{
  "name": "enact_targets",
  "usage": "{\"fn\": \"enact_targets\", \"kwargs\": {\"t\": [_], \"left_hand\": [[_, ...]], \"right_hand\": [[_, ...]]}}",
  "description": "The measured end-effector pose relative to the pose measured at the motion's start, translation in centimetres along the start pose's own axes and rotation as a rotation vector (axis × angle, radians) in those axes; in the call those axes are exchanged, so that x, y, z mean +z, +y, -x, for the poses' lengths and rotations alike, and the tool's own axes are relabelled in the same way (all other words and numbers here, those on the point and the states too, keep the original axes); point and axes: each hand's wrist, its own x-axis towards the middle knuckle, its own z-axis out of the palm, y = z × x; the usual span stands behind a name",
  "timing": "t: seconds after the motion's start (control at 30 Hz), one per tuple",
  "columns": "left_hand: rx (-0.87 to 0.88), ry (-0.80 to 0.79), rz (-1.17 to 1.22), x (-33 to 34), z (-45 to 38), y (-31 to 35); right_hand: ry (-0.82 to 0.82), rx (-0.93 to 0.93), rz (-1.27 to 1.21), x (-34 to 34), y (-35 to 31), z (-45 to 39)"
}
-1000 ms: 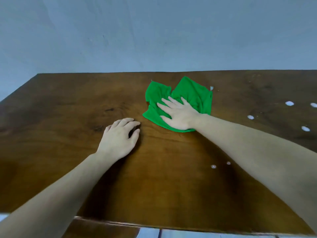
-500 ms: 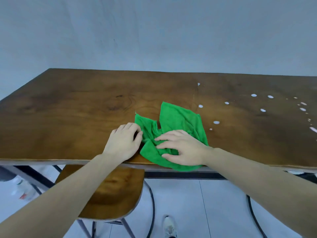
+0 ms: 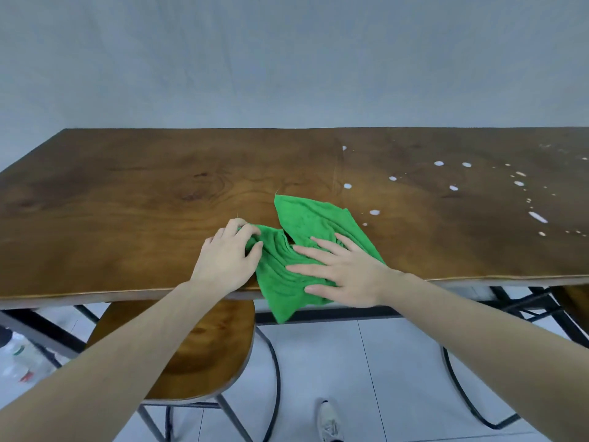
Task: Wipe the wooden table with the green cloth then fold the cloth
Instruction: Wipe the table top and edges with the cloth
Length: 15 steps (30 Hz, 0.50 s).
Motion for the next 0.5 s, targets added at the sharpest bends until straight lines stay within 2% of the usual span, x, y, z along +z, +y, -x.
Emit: {"fn": "enact_targets", "kwargs": {"t": [0.23, 0.5], "left_hand": [[0.028, -0.056, -0.037, 1.5, -2.5, 1.3], [-0.01, -0.144, -0.099, 3.5, -9.2, 2.7]], "right_hand": [[-0.034, 0.076, -0.053, -0.8, 4.5, 0.2], [-0.054, 0.15, -0.086, -1.6, 12.5, -5.3]]}}
